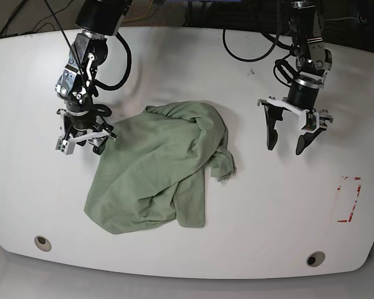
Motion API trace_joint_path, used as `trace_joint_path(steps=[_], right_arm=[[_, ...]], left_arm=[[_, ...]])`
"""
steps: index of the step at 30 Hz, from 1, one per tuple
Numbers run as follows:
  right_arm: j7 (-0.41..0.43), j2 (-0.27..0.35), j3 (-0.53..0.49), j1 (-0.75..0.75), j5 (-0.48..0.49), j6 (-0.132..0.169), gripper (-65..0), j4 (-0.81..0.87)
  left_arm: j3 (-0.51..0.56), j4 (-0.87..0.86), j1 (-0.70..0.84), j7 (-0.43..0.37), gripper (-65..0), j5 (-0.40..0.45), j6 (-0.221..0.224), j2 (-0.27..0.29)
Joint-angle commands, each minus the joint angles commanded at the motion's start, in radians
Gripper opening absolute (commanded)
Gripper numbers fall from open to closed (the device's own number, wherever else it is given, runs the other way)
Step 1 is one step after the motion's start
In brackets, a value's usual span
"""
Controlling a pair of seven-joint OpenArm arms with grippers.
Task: Layout the t-shirt on the table in an organized manner, then fold the t-shirt properly
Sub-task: 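Grasp an edge of the green t-shirt with the right gripper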
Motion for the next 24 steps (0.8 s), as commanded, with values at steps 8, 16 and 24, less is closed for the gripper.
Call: trace_joint_path(steps=[8, 16, 24], right_arm=[[0.000, -0.006, 0.002, 0.012, 0.005, 0.000, -31.9, -0.043], [0.000, -0.003, 0.000, 0.012, 0.121, -0.003, -32.0, -0.101], [0.003, -0.003, -0.003, 0.031, 0.160, -0.002, -32.0, -0.175]], left_arm=[[-0.017, -0.002, -0.018, 0.135, -24.1, -0.147, -0.035, -0.049], [-0.017, 0.002, -0.018, 0.143, -24.1, -0.158, -0.037, -0.051], [-0.017, 0.002, -0.014, 0.143, -24.1, -0.157, -0.038, -0.051]])
